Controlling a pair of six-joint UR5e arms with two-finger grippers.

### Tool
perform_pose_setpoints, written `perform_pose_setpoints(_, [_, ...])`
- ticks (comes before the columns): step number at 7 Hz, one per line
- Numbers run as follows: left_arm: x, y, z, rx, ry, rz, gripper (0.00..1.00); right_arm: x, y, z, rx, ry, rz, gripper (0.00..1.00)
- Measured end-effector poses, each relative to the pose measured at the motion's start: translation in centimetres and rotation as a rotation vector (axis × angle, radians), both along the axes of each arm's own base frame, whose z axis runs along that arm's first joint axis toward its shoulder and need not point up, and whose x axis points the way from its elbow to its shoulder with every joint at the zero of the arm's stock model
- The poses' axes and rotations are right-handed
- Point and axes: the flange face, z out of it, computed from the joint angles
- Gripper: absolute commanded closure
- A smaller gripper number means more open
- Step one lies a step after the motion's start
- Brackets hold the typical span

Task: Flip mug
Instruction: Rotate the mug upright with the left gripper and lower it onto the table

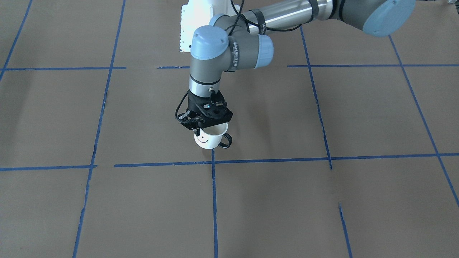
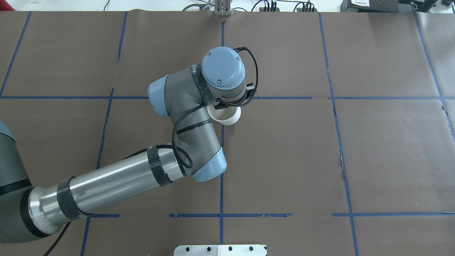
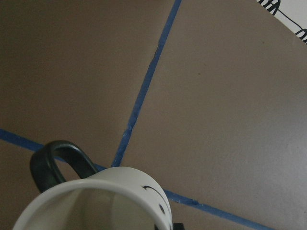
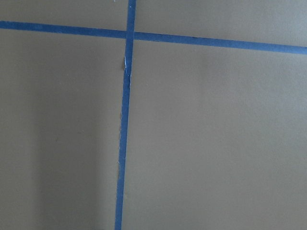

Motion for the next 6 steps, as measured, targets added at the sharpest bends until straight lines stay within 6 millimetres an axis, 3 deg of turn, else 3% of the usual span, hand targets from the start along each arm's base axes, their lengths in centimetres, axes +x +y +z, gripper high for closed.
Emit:
perform_pose_setpoints(2, [2.0,-0.1,-0.8,-0.023,-0.131,0.041,1.00,0.0,0.0,0.0,0.000,0.000,0.000,0.00])
perform_pose_setpoints(6, [3.4,1.2,0.8,-0.029,-0.173,0.074,1.00,0.0,0.0,0.0,0.000,0.000,0.000,0.00])
